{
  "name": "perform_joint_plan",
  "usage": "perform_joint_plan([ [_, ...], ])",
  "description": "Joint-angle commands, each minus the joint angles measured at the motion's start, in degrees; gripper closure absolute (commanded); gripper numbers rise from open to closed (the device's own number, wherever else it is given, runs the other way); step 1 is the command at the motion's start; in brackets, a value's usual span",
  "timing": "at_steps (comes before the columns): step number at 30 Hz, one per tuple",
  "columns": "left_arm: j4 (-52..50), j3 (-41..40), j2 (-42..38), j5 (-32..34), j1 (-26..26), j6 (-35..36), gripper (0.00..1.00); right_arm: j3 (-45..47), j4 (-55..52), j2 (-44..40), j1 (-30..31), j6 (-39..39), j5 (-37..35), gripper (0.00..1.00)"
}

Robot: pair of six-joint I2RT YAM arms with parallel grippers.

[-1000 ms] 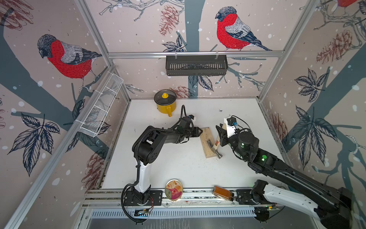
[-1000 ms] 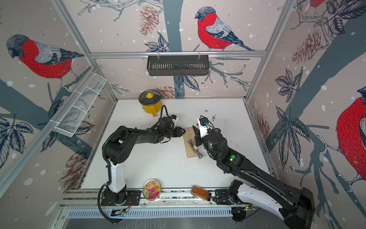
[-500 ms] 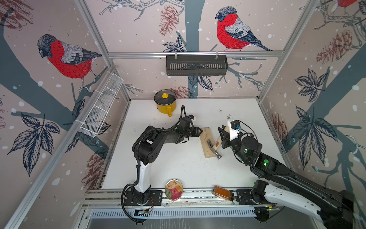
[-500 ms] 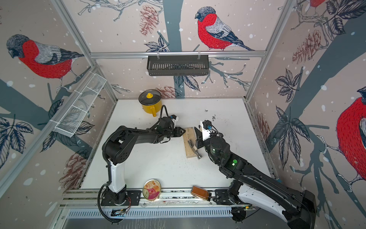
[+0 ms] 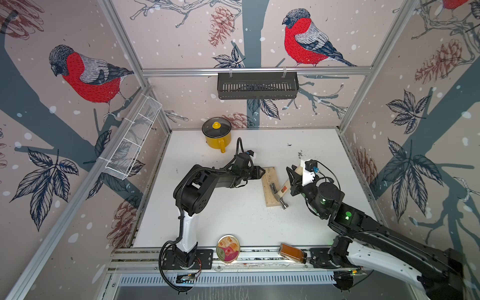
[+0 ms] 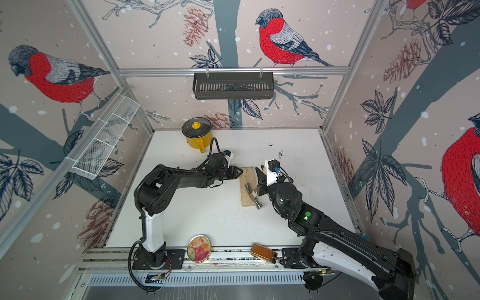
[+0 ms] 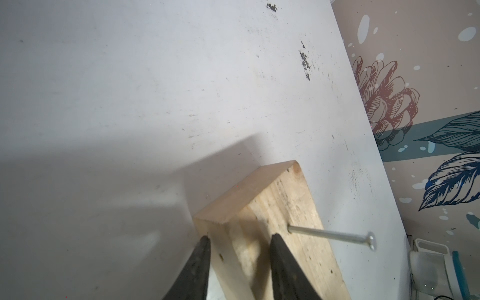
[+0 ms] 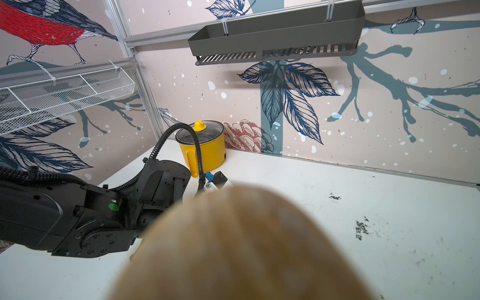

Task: Use a claw hammer to pull out a nail
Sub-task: Remove the nail from the mounting plate.

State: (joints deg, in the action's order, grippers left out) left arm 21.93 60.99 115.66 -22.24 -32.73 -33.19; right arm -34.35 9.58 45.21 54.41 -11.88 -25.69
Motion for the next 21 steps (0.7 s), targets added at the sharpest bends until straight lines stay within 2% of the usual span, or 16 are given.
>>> perform_joint_plan([
  [1, -10.4, -0.8, 0.9, 2.7, 0.2, 0.2, 0.62, 0.9, -7.9, -0.5, 0.4, -4.8, 2.2, 0.99],
  [21, -9.9, -1.0, 1.2, 1.9, 0.7, -0.6, 0.62, 3.7, -9.9, -4.8, 2.8, -5.7, -2.6, 0.99],
])
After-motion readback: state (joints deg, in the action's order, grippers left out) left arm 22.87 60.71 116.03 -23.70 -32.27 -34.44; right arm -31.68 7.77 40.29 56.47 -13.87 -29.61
